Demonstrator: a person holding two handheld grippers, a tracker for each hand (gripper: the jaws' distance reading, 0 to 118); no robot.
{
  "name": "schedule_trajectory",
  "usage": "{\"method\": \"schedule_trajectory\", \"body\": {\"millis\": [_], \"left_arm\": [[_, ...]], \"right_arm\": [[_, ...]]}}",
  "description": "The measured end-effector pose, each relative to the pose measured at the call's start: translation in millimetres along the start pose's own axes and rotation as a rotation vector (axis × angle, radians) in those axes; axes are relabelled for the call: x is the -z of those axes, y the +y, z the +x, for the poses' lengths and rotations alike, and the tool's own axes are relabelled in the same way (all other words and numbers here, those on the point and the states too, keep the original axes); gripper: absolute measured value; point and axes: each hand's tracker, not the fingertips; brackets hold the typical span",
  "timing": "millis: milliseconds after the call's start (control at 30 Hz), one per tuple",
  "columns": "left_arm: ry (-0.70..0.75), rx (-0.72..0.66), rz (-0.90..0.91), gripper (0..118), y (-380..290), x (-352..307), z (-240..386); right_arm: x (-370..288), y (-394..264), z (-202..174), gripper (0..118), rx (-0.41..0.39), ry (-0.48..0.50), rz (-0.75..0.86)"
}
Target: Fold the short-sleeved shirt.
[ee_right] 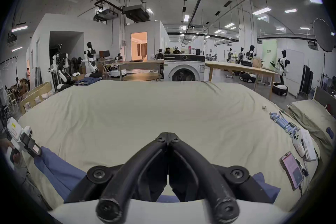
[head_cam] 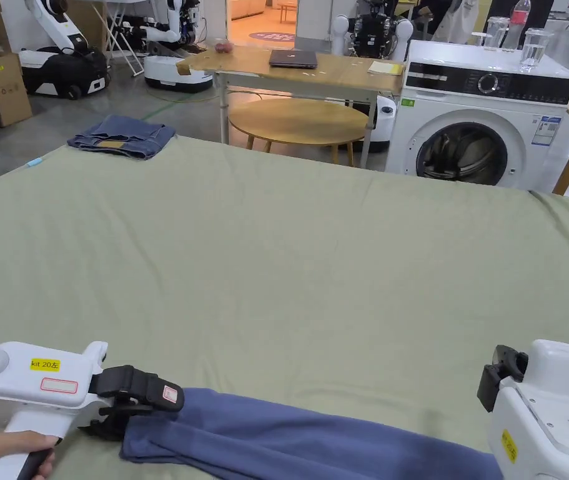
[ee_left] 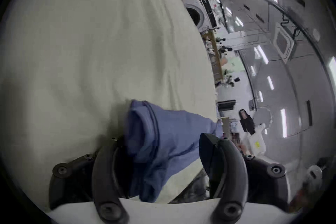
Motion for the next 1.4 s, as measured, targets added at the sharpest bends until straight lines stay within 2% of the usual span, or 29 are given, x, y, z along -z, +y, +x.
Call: {"method": "schedule_trajectory", "body": {"millis": [33,67,100,133,200,600,967,1133,1400], "left_arm": [[-0.005,0.011,-0.008,63,4,7,-11],[-0.003,0.019,-0.014,52,3,11,-12],[0.022,0.023,-0.021,27,2,16,-11],[0.078,0.025,-0.033,13,1,21,-12],[0.067,0.017,-0.022,8,-6,18,-2],[0.165,0.174,0.032,6,7,-24,53],[0.443,0.266,0.086,6,21,-86,86],[0.415,0.289,0.082,6,5,-76,117],[0.188,0.295,0.006,6,-8,-23,162]], "right_arm": [[1,-1,0,0,0.005,0.002,-0.005],[1,-2,1,0,0.009,0.002,-0.009],[1,-2,1,0,0.010,0.003,-0.012],[1,-3,1,0,0.012,0.004,-0.015],[1,-4,1,0,0.010,0.007,-0.020],[2,2,11,0,0.006,0.010,-0.020],[5,4,11,0,-0.002,0.030,-0.020],[5,6,7,0,0.000,0.044,-0.017],[4,5,6,0,-0.005,0.053,-0.022]]}}
